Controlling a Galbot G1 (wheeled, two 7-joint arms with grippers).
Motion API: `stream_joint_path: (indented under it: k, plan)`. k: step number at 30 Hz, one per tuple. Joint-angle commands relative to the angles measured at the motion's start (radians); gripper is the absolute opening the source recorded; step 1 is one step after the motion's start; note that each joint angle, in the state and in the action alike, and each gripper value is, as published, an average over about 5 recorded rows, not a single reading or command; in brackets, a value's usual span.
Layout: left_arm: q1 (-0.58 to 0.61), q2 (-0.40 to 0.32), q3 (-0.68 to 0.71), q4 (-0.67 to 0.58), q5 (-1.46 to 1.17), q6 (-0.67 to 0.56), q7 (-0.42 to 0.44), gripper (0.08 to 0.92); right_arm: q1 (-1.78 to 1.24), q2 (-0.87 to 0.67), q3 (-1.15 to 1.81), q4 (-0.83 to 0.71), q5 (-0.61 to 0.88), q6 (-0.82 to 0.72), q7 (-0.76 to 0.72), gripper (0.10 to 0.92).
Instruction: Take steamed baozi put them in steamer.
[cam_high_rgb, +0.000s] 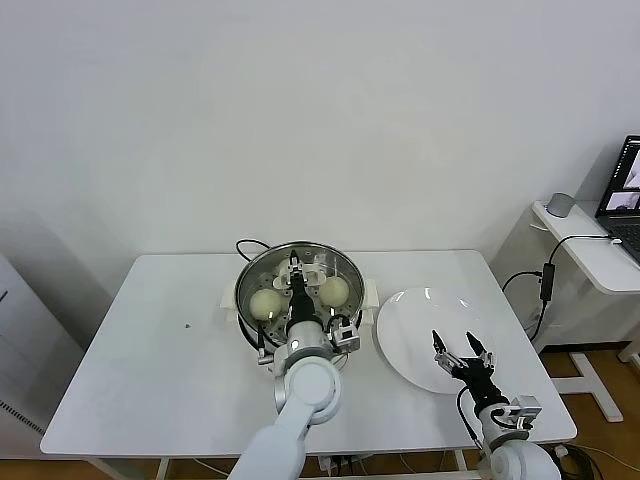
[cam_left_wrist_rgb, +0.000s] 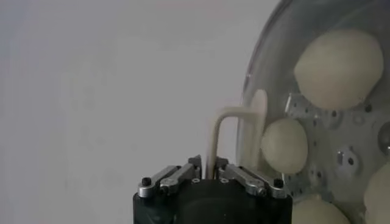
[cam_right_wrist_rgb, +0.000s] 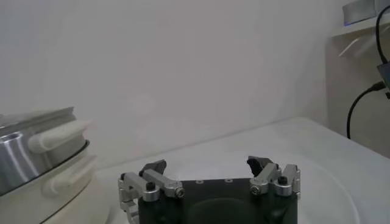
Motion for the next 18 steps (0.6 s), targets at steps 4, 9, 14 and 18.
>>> stream_joint_path:
  k: [4,9,14,18]
  plan:
    - [0.064,-0.016,0.010,-0.102,-0.013,0.049,0.057,0.531,-0.003,0.000,0.001,0.002,0.001,0.001,0.000,0.823]
    - [0.103,0.003,0.009,-0.177,-0.001,0.049,0.069,0.670,-0.004,0.001,0.001,0.002,0.001,0.002,0.000,0.823]
    - [0.134,0.023,0.003,-0.255,0.006,0.049,0.070,0.797,-0.004,0.002,0.000,0.003,0.001,0.002,0.000,0.823]
    - [0.162,0.040,-0.010,-0.316,0.007,0.049,0.072,0.821,-0.005,0.002,-0.001,0.005,0.001,0.002,0.000,0.823]
